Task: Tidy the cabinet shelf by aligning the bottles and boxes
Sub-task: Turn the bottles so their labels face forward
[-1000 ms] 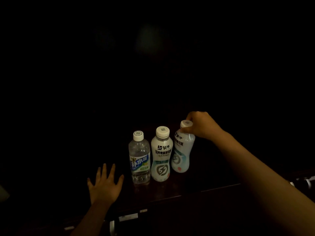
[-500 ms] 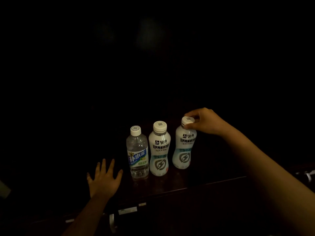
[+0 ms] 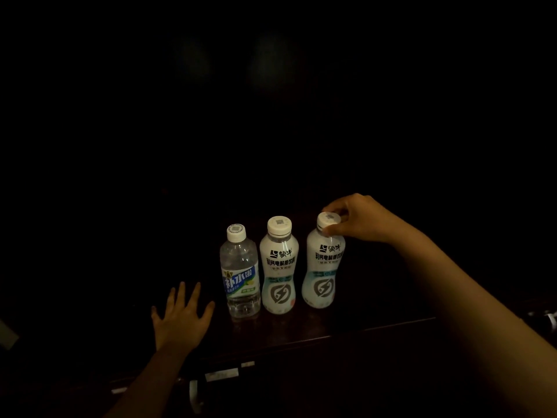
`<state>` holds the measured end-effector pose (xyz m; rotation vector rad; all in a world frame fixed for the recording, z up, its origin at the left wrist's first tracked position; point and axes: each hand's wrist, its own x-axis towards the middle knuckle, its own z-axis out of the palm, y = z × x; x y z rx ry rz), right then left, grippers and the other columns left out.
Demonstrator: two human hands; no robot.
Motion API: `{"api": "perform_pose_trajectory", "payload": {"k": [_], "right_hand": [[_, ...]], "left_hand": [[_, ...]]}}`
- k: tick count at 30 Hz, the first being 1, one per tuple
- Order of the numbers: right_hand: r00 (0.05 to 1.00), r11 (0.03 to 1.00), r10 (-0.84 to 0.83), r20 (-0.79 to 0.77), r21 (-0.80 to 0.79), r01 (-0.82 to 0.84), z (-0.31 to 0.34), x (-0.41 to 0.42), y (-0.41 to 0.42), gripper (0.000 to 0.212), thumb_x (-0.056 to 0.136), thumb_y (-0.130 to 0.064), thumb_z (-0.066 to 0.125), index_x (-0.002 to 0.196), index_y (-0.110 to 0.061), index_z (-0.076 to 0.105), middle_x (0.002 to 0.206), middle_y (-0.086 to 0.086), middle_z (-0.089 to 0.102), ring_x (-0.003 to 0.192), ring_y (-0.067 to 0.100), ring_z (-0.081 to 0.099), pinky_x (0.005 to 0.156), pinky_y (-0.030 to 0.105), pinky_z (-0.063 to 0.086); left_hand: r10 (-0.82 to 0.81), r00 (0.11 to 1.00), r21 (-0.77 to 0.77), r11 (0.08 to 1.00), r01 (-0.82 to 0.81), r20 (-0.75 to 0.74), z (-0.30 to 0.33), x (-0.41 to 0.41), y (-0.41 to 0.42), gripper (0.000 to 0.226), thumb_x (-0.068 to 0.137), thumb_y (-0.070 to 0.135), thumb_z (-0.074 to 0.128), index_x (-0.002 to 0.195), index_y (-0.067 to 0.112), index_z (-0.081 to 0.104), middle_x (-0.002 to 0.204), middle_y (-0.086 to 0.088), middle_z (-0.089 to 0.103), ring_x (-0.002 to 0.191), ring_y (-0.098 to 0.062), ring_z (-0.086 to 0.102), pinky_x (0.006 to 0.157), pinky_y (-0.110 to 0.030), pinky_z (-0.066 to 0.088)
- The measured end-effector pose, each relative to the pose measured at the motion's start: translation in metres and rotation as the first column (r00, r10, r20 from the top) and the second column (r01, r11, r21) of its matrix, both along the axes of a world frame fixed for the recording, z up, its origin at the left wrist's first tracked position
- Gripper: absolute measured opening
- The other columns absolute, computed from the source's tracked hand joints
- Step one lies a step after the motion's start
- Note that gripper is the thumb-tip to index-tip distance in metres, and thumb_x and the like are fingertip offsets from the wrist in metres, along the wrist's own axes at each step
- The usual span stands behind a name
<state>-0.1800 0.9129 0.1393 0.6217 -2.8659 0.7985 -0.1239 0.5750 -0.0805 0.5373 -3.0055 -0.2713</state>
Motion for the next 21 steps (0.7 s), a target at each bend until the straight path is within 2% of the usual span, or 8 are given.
{"api": "perform_pose_trajectory", "payload": {"k": [2,5,8,10,12,15,19,21], "right_hand": [[1.000,1.000,-0.020,-0.013,-0.020,0.020,-0.003,0.000,-0.001,0.042,0.070,-0.029,0.076,0.109,-0.019,0.063,0.108,0.000,0.067,0.089,0.006,0.058,0.067,0.011,0.040],[0.998,0.995,-0.055,-0.009,-0.079,0.054,-0.009,0.001,0.000,0.056,0.069,-0.030,0.077,0.120,-0.019,0.056,0.116,0.002,0.065,0.098,0.010,0.061,0.073,0.015,0.043],[0.993,0.940,-0.015,0.117,-0.336,0.054,-0.028,0.008,0.013,0.080,0.066,-0.031,0.078,0.135,-0.028,0.038,0.132,0.000,0.054,0.110,0.007,0.053,0.078,0.015,0.043],[0.979,0.868,-0.019,0.205,-0.483,0.118,-0.057,0.016,0.025,0.086,0.066,-0.029,0.078,0.138,-0.031,0.031,0.141,0.000,0.043,0.123,0.012,0.045,0.088,0.023,0.043],[0.951,0.854,-0.044,0.306,-0.483,0.195,-0.093,0.025,0.029,0.090,0.066,-0.029,0.078,0.140,-0.029,0.027,0.146,0.002,0.036,0.128,0.019,0.041,0.096,0.034,0.042],[0.917,0.847,-0.035,0.398,-0.475,0.239,-0.138,0.030,0.025,0.086,0.067,-0.021,0.078,0.138,-0.026,0.030,0.144,0.003,0.039,0.127,0.023,0.043,0.100,0.041,0.043],[0.932,0.821,0.018,0.361,-0.537,0.193,-0.162,0.027,0.014,0.056,0.071,-0.014,0.075,0.114,-0.037,0.049,0.120,-0.006,0.056,0.117,0.019,0.054,0.091,0.030,0.048],[0.941,0.812,0.022,0.338,-0.555,0.181,-0.166,0.025,0.013,0.053,0.071,-0.013,0.075,0.113,-0.033,0.051,0.116,-0.006,0.059,0.112,0.015,0.056,0.088,0.024,0.047]], "left_hand": [[0.002,1.000,-0.003,1.000,-0.002,0.007,0.000,0.000,0.000,0.067,0.086,0.066,0.021,0.144,0.039,0.001,0.159,0.002,-0.003,0.146,-0.018,-0.005,0.115,-0.054,0.002],[0.003,1.000,-0.005,1.000,-0.003,0.017,0.001,0.001,0.001,0.067,0.087,0.065,0.020,0.144,0.039,-0.001,0.159,0.002,-0.005,0.146,-0.018,-0.006,0.115,-0.054,0.001],[0.003,1.000,-0.005,1.000,-0.003,0.028,0.004,0.002,0.002,0.066,0.087,0.065,0.019,0.144,0.039,-0.001,0.159,0.002,-0.006,0.146,-0.017,-0.007,0.115,-0.053,0.001],[-0.004,1.000,-0.003,1.000,0.004,0.024,0.004,0.002,0.003,0.067,0.087,0.065,0.019,0.144,0.039,-0.002,0.159,0.002,-0.007,0.146,-0.017,-0.007,0.115,-0.053,0.001],[-0.007,1.000,0.004,1.000,0.007,0.024,0.005,0.003,0.002,0.067,0.087,0.065,0.019,0.144,0.039,-0.002,0.159,0.002,-0.008,0.145,-0.017,-0.008,0.115,-0.053,0.000],[-0.009,1.000,0.021,1.000,0.009,0.021,0.006,0.004,0.004,0.066,0.087,0.065,0.019,0.144,0.039,-0.001,0.159,0.002,-0.008,0.145,-0.017,-0.009,0.115,-0.054,-0.001],[-0.011,1.000,0.031,0.999,0.011,0.027,0.009,0.005,0.005,0.065,0.088,0.064,0.019,0.144,0.039,0.000,0.159,0.002,-0.007,0.145,-0.017,-0.009,0.115,-0.054,-0.002],[-0.010,1.000,0.036,0.999,0.009,0.025,0.011,0.006,0.005,0.065,0.088,0.064,0.020,0.145,0.039,0.000,0.159,0.002,-0.007,0.145,-0.017,-0.009,0.115,-0.054,-0.002]]}}
